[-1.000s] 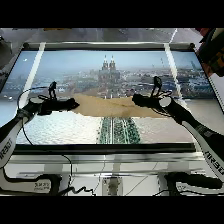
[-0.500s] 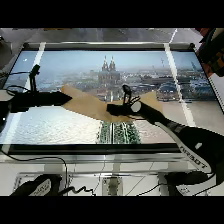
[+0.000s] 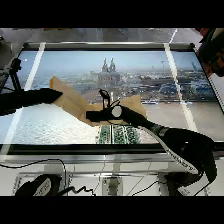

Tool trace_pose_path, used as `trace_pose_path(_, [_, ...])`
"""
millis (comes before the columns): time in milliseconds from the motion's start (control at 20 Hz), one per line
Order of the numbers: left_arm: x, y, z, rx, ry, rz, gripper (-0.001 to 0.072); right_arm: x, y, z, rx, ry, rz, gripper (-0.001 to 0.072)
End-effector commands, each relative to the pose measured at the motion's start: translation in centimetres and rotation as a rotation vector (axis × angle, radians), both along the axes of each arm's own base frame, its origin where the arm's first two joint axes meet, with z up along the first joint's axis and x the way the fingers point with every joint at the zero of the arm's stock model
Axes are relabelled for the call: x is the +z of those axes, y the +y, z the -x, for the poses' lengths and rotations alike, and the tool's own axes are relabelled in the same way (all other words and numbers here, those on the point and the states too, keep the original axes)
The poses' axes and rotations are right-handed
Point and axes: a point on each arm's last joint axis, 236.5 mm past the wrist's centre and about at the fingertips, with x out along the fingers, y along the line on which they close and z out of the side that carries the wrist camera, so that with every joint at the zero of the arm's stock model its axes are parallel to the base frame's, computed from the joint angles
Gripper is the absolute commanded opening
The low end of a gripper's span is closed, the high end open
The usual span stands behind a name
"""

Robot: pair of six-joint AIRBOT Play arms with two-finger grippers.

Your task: Fold the clothes and pants, and hang the long-sleeved shirts on hangers.

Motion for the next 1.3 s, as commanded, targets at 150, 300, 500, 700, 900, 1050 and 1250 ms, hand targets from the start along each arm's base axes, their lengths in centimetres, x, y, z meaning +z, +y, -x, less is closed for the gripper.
trace_pose_path(150, [-1.4, -14.0, -2.1, -0.106, 0.063, 0.262, 0.0012, 6.3, -13.9, -9.9, -0.181, -0.115, 0.054, 0.0012])
trace_pose_path(300, [-4.5, -23.5, -1.4, -0.170, 0.086, 0.250, 0.0012, 9.7, -23.4, -12.7, -0.299, -0.187, 0.126, 0.0012])
trace_pose_path(500, [-8.4, -33.1, -1.0, -0.228, 0.077, 0.204, 0.0186, 11.4, -32.6, -12.8, -0.394, -0.190, 0.227, 0.0013])
trace_pose_path(700, [-9.1, -35.6, -1.3, -0.247, 0.068, 0.202, 0.0699, 9.4, -41.4, -12.4, -0.450, -0.180, 0.453, 0.0013])
trace_pose_path(900, [-7.1, -33.2, -2.5, -0.261, 0.044, 0.202, 0.0699, 4.0, -47.9, -9.2, -0.492, 0.011, 0.544, 0.0010])
trace_pose_path(1050, [-7.3, -30.2, -1.4, -0.395, -0.012, 0.042, 0.0699, -2.6, -45.5, -3.8, -0.266, 0.226, 0.429, 0.0009])
trace_pose_path(1250, [-7.5, -26.8, -0.7, -0.478, -0.029, -0.089, 0.0699, -6.4, -38.3, -1.8, -0.233, 0.351, 0.104, 0.0386])
